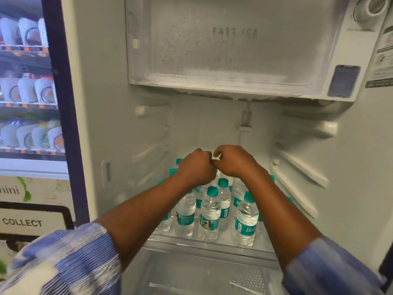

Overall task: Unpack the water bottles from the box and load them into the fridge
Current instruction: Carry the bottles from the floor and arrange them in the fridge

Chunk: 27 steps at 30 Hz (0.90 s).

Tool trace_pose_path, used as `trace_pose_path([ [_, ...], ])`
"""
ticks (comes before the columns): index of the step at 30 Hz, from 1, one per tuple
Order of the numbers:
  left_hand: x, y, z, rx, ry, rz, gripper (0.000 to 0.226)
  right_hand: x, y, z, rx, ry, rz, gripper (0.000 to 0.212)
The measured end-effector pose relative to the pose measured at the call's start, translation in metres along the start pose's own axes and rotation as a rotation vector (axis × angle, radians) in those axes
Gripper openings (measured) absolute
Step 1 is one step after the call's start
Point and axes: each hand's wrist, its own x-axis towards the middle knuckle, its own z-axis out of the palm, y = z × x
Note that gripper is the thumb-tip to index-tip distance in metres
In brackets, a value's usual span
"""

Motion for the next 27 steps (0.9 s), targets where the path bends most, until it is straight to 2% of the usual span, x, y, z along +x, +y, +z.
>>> trace_pose_path([
  [5, -0.049, -0.020, -0.030, 0.002, 0.010, 0.043, 0.033, -0.057, -0.034, -0.005, 0.057, 0.056, -0.083, 0.017],
  [12, -0.147, -0.075, -0.066, -0.034, -0.070, 0.061, 0.024, -0.113, -0.080, 0.032, 0.312, -0.037, -0.287, 0.014],
  [17, -0.226, -0.126, -0.073, -0.047, -0.111, -0.039, 0.025, -0.144, -0.124, 0.081, 0.567, -0.255, -0.416, 0.011],
  [23, -0.317, -0.204, -0.061, -0.146, -0.179, -0.265, 0.017, -0.183, -0.180, 0.156, 0.667, -0.562, -0.553, 0.006],
  [27, -0.385, -0.263, -0.034, -0.212, -0.218, -0.464, 0.017, -0.215, -0.222, 0.224, 0.701, -0.743, -0.558, 0.005],
])
